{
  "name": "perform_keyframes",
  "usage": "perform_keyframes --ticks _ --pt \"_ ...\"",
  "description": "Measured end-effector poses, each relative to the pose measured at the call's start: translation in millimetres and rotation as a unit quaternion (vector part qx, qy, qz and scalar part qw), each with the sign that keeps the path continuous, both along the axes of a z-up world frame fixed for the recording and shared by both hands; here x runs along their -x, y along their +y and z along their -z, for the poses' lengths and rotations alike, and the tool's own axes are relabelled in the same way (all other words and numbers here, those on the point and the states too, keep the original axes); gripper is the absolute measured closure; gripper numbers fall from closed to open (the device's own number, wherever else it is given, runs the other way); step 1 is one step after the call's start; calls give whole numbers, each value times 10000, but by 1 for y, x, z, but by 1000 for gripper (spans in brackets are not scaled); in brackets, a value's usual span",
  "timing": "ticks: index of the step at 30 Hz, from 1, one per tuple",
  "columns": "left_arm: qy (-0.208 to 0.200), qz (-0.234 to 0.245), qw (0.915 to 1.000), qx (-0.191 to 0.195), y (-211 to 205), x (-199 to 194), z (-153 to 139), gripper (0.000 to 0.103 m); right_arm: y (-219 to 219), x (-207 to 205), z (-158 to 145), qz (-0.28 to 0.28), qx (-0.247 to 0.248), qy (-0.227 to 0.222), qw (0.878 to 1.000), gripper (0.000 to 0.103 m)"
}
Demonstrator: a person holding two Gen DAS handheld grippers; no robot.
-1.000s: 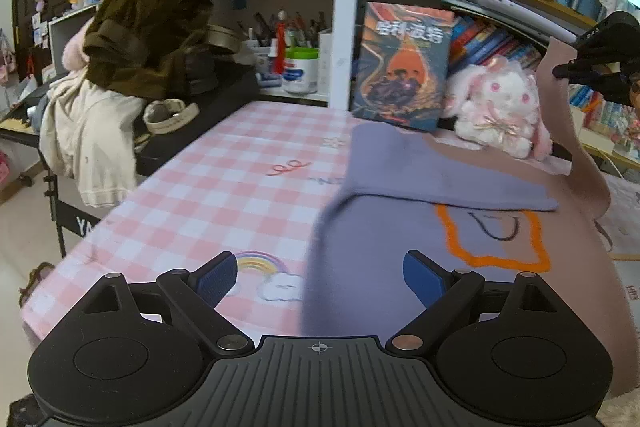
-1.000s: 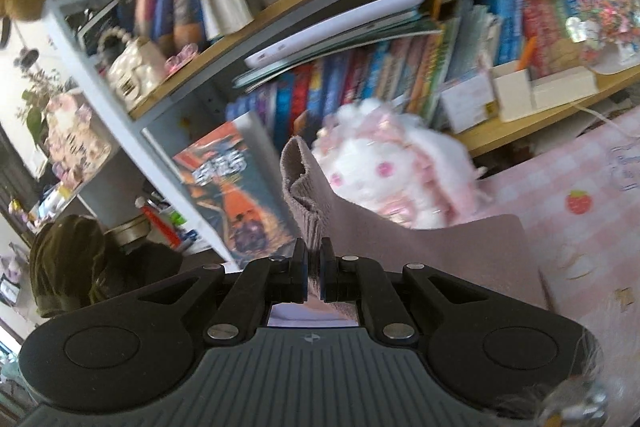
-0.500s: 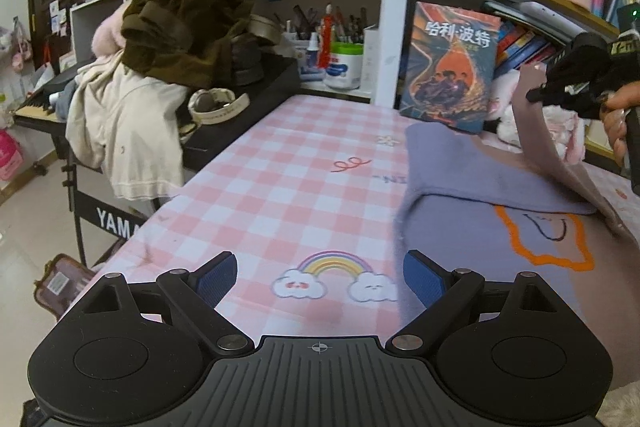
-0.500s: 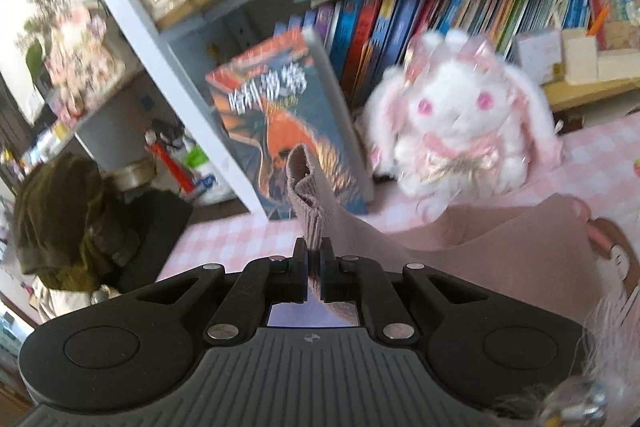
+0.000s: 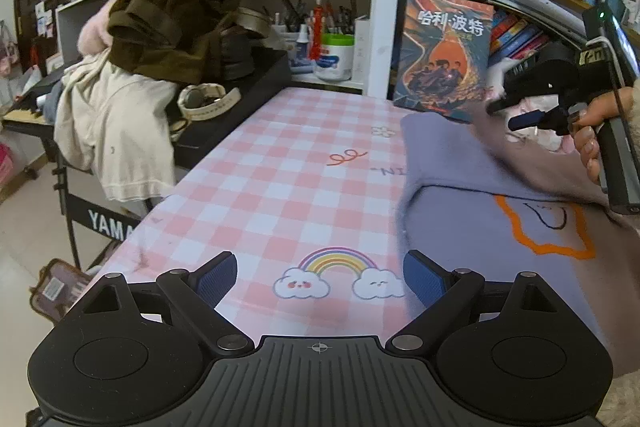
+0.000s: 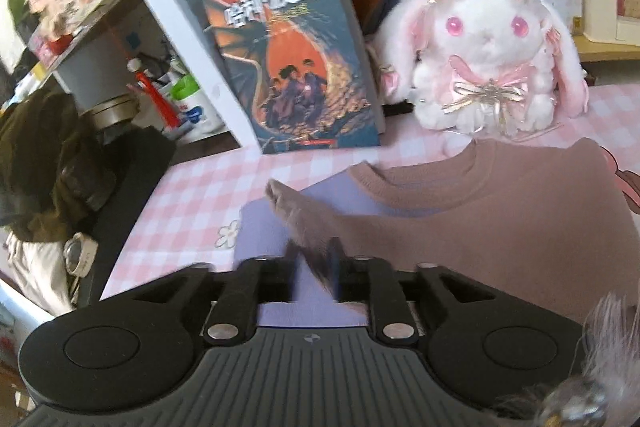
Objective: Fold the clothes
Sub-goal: 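Withdraw the right gripper from the folded mauve sleeve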
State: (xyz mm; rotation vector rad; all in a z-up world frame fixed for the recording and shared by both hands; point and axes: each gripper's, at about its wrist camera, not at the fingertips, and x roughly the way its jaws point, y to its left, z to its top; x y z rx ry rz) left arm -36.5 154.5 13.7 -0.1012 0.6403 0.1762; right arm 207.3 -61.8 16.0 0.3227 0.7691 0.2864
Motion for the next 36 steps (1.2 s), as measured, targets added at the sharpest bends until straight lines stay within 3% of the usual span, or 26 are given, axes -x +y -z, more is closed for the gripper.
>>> perform_keyframes --ticks 1,4,9,16,21,25,30,36 --pt "-10 49 10000 6 -2 -2 0 10 1 4 -3 -54 18 -79 10000 64" --pt "-32 207 9998 17 -7 -7 0 10 -2 16 -13 -181 67 -229 9996 63" --pt "-22 417 9990 127 -15 -18 2 10 -32 45 -16 -38 80 -180 9998 59" --pt "156 677 9969 359 -28 -32 11 10 -101 112 5 700 513 199 9960 58" --pt "502 617 9956 486 -38 -40 23 10 -142 170 21 1467 1040 308 9832 58" --pt "604 504 9952 588 -41 -39 26 10 -162 206 33 1753 1287 466 9749 55" --pt "665 326 9952 643 -47 -37 30 10 -171 231 45 1780 1025 704 9761 51" --pt "752 111 9958 518 -54 -29 27 10 -179 243 46 1600 873 693 9808 48"
